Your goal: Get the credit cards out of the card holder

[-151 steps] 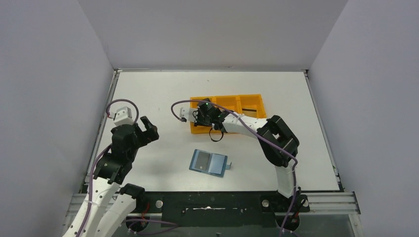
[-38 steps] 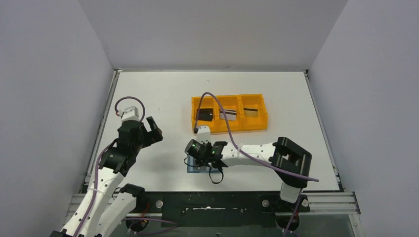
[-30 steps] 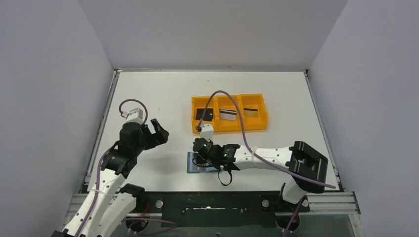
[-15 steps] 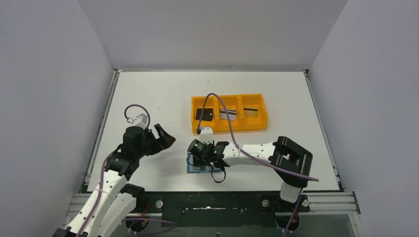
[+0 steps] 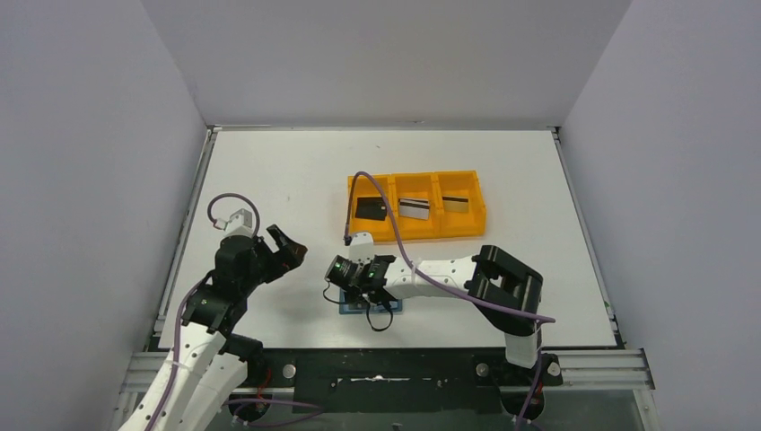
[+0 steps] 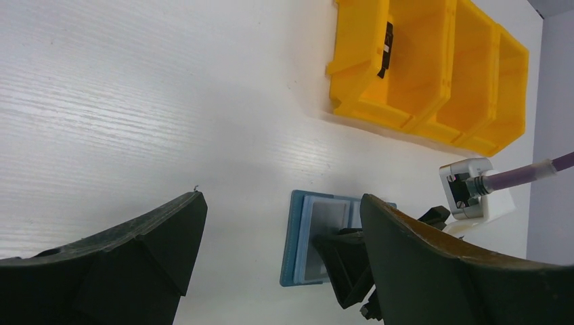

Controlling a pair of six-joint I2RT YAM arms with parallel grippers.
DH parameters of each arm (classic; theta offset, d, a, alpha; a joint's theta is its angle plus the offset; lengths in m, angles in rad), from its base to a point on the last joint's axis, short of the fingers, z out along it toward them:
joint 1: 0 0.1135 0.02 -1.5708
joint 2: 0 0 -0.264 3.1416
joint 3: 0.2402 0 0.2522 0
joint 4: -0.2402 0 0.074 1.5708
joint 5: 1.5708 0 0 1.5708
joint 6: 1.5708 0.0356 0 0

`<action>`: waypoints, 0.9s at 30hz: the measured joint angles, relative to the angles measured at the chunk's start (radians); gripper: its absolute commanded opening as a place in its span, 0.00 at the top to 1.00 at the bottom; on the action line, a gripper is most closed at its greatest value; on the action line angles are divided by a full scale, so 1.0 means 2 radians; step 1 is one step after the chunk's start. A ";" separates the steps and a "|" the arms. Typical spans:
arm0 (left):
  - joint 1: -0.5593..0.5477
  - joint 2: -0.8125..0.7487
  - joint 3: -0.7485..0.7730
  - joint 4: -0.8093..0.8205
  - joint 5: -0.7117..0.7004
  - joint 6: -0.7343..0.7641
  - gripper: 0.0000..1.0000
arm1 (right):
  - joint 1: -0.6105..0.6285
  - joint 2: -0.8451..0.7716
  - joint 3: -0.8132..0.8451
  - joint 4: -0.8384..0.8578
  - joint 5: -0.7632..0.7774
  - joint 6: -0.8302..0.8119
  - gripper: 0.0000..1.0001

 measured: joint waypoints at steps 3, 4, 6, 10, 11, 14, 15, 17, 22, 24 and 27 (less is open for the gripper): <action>0.000 -0.002 0.000 -0.001 -0.007 -0.003 0.15 | 0.000 0.009 0.013 -0.008 0.003 0.001 0.75; 0.000 -0.002 0.000 -0.001 -0.009 -0.003 0.15 | 0.000 0.010 0.015 -0.009 0.004 0.001 0.78; 0.000 -0.002 0.000 -0.002 -0.010 -0.004 0.15 | 0.000 0.011 0.015 -0.014 0.008 0.002 0.85; 0.000 0.003 0.000 -0.002 -0.010 -0.004 0.15 | 0.000 0.011 0.015 -0.017 0.011 0.002 0.93; 0.000 0.004 0.000 -0.002 -0.010 -0.004 0.15 | 0.000 0.011 0.015 -0.017 0.012 0.002 0.94; 0.000 0.010 0.000 -0.001 -0.009 -0.004 0.15 | 0.000 0.010 0.015 -0.016 0.012 0.001 0.99; 0.000 0.012 0.000 -0.001 -0.008 -0.004 0.15 | 0.000 0.010 0.015 -0.016 0.012 0.000 1.00; 0.000 0.017 0.000 -0.001 -0.004 -0.004 0.15 | 0.000 0.008 0.014 -0.015 0.012 0.000 1.00; 0.000 0.033 0.000 0.002 0.021 -0.004 0.15 | -0.007 -0.017 -0.023 0.016 -0.005 -0.001 1.00; 0.000 0.038 -0.001 0.011 0.035 -0.006 0.15 | -0.014 -0.034 -0.046 0.034 -0.020 -0.001 1.00; 0.000 0.048 -0.007 0.032 0.063 -0.009 0.15 | -0.030 -0.060 -0.081 0.065 -0.043 -0.001 1.00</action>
